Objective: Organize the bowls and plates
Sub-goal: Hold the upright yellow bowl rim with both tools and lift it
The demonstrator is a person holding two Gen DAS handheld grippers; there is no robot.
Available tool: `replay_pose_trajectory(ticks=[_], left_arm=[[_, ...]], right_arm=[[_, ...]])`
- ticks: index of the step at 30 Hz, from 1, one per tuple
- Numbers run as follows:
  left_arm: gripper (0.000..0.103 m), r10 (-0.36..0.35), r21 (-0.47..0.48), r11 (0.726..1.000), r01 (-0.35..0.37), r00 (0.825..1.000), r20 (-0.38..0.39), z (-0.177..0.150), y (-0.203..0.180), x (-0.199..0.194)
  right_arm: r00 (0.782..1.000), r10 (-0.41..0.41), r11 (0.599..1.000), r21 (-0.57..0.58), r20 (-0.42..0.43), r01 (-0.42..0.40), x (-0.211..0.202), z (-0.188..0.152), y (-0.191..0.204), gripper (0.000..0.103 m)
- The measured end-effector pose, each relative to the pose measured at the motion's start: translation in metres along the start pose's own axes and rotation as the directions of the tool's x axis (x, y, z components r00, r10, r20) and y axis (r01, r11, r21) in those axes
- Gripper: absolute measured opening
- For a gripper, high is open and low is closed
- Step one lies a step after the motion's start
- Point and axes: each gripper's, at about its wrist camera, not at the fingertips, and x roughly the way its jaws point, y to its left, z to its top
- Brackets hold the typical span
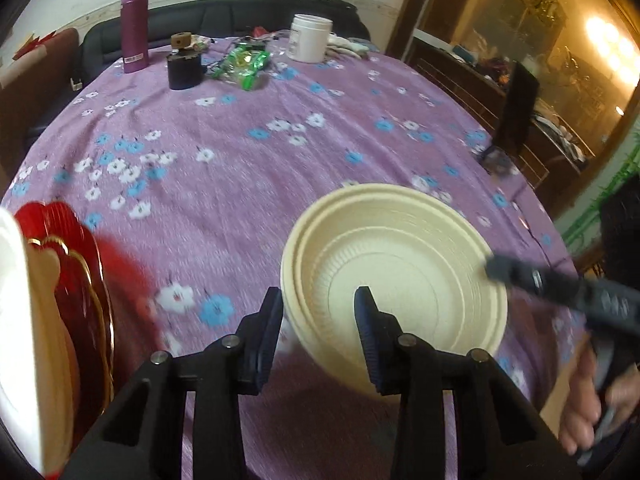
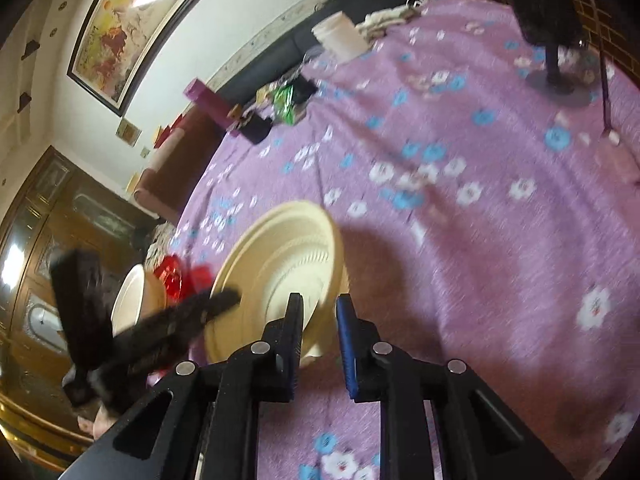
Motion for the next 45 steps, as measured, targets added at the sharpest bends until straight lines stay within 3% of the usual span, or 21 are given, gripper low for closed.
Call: replay_pose_trajectory(ticks=[4,15,20,23,24,25,28,45], left_arm=[[0.042,-0.005,-0.030,1.000,0.006,1.000,0.025,0.000,0.005,-0.006],[0.042,-0.031,-0.059,0.998,0.033,0.999,0.030,0.008,0.004,0.006],[0.042,0.013,-0.022,1.000,-0.012,0.999,0.047,0.004,-0.008,0.007],[0.042,0.036,-0.004,0.999,-0.036,0.998,0.059,0.000,-0.015,0.007],[0.042,0.047,0.002,0.999,-0.047,0.997,0.066,-0.002,-0.017,0.007],[0.042,0.057,0.009,0.998,-0.057,0.995,0.077,-0.004,-0.020,0.005],[0.042,0.063,0.022,0.998,-0.066,0.994,0.092,-0.007,-0.024,0.001],[0.042,0.180,0.086,0.976,-0.201,0.962,0.206,-0.016,-0.042,-0.015]], right_arm=[[0.999,-0.035,0.999,0.008,0.040,0.034,-0.007,0.005,-0.008,0.021],[1.000,0.024,0.996,0.080,0.000,-0.024,-0.020,-0.003,-0.025,0.027],[0.999,0.028,0.996,0.080,-0.029,-0.026,-0.011,-0.009,-0.022,0.042],[0.999,0.028,0.998,0.064,-0.028,-0.026,-0.004,-0.011,-0.020,0.042],[0.999,0.037,0.998,0.058,-0.033,-0.035,-0.003,-0.012,-0.019,0.036],[0.998,0.042,0.998,0.051,-0.038,-0.040,-0.001,-0.013,-0.016,0.024],[0.999,0.025,0.999,0.023,-0.026,-0.024,-0.001,-0.015,-0.012,0.019],[1.000,0.029,1.000,-0.007,-0.001,-0.029,-0.005,-0.015,-0.004,0.019]])
